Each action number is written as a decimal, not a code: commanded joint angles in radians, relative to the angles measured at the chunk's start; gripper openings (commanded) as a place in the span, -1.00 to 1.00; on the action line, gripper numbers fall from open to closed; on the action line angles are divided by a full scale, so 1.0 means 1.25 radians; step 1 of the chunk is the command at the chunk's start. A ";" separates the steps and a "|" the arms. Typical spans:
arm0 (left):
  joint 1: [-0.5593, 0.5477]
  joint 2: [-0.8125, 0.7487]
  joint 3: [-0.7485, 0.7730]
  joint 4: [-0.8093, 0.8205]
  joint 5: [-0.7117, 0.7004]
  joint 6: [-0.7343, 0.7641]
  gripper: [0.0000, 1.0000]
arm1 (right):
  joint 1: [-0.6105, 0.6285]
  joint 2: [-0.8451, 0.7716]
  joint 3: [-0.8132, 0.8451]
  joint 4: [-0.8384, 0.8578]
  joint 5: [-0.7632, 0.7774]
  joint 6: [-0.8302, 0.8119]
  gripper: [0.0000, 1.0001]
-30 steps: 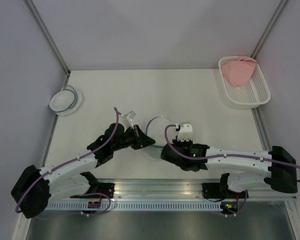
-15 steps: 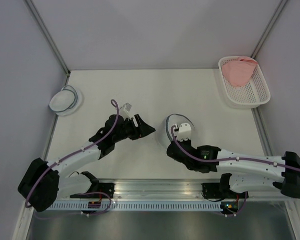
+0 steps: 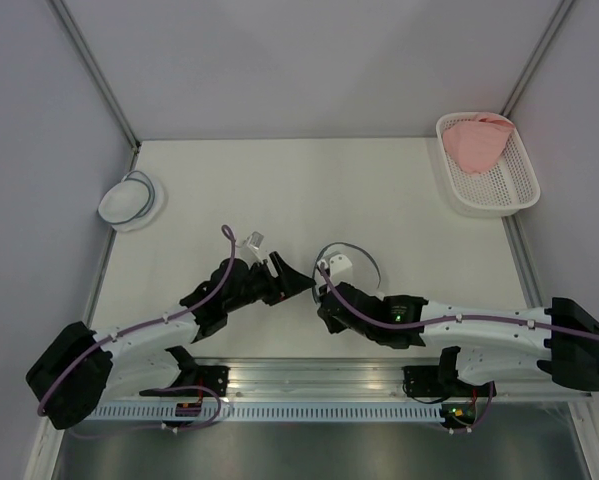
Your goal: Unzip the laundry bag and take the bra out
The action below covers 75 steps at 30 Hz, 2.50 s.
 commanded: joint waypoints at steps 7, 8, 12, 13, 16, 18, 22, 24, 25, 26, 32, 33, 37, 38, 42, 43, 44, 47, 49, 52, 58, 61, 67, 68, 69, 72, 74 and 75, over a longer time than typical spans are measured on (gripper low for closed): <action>-0.091 0.038 0.017 0.162 -0.087 0.013 0.45 | 0.018 0.053 0.029 0.051 -0.061 -0.042 -0.99; -0.095 0.044 0.016 0.172 -0.081 0.019 0.24 | 0.019 0.056 0.030 0.051 -0.057 -0.042 -0.99; -0.094 0.054 0.016 0.160 -0.070 0.037 -0.86 | 0.019 0.048 0.034 0.034 -0.048 -0.036 -0.99; -0.095 0.052 0.015 0.148 -0.085 0.040 -0.95 | 0.022 0.041 0.033 0.027 -0.044 -0.030 -0.99; -0.094 0.021 0.009 0.117 -0.127 0.048 -0.95 | 0.024 0.026 0.029 -0.003 -0.026 -0.017 -0.99; -0.093 0.000 0.011 0.071 -0.169 0.057 -0.95 | 0.027 0.013 0.024 -0.029 -0.023 -0.009 -0.99; -0.074 -0.061 0.017 -0.019 -0.219 0.069 -0.95 | 0.033 0.001 0.002 -0.079 -0.014 0.023 -0.99; -0.051 -0.103 0.012 -0.053 -0.229 0.072 -0.95 | 0.038 -0.009 -0.005 -0.121 0.004 0.053 -0.99; -0.040 -0.115 0.010 -0.062 -0.228 0.073 -0.95 | 0.040 -0.013 -0.010 -0.138 0.015 0.062 -0.99; -0.022 -0.139 0.005 -0.069 -0.226 0.072 -0.95 | 0.039 -0.017 -0.011 -0.157 0.054 0.092 -0.99; 0.017 -0.181 -0.015 -0.100 -0.187 0.077 -0.95 | 0.030 0.010 0.047 -0.433 0.282 0.284 -0.99; 0.018 -0.182 -0.017 -0.098 -0.175 0.076 -0.95 | 0.026 0.020 0.063 -0.450 0.298 0.297 -0.99; 0.018 -0.174 -0.020 -0.082 -0.151 0.077 -0.95 | -0.009 0.078 0.085 -0.464 0.351 0.314 -0.99; 0.018 -0.171 -0.016 -0.080 -0.120 0.078 -0.95 | -0.022 0.105 0.087 -0.449 0.357 0.312 -0.99; 0.018 -0.175 -0.006 -0.090 -0.098 0.098 -0.95 | -0.054 0.169 0.090 -0.412 0.368 0.298 -0.99; 0.018 -0.181 -0.004 -0.095 -0.094 0.100 -0.95 | -0.063 0.178 0.093 -0.412 0.370 0.304 -0.99; 0.019 -0.182 0.005 -0.101 -0.086 0.111 -0.95 | -0.073 0.194 0.095 -0.415 0.370 0.310 -0.99; 0.018 -0.194 0.023 -0.143 -0.090 0.128 -0.51 | -0.075 0.194 0.087 -0.412 0.365 0.318 -0.99; 0.018 -0.206 0.027 -0.177 -0.116 0.132 0.23 | -0.075 0.183 0.079 -0.407 0.364 0.316 -0.99; 0.018 -0.251 0.020 -0.269 -0.224 0.125 0.49 | -0.083 0.165 0.069 -0.406 0.354 0.314 -0.99; 0.018 -0.313 -0.092 -0.209 -0.330 0.114 0.68 | -0.095 0.177 0.061 -0.395 0.338 0.301 -0.91; 0.018 -0.218 -0.110 -0.121 -0.321 0.123 0.68 | -0.096 0.189 0.063 -0.381 0.332 0.292 -0.99; 0.018 0.053 -0.100 0.085 -0.245 0.142 0.65 | -0.098 0.209 0.069 -0.370 0.321 0.281 -0.99; 0.019 0.081 -0.104 0.179 -0.233 0.143 0.65 | -0.100 0.207 0.067 -0.363 0.316 0.278 -0.99; 0.018 0.102 -0.108 0.220 -0.224 0.145 0.65 | -0.100 0.204 0.063 -0.361 0.316 0.278 -0.99; 0.019 0.184 -0.103 0.345 -0.180 0.138 0.65 | -0.100 0.191 0.054 -0.341 0.300 0.260 -0.99; 0.019 0.245 -0.091 0.398 -0.151 0.127 0.65 | -0.099 0.180 0.049 -0.327 0.294 0.248 -0.99; 0.019 0.269 -0.088 0.455 -0.120 0.122 0.63 | -0.100 0.176 0.045 -0.325 0.291 0.245 -0.99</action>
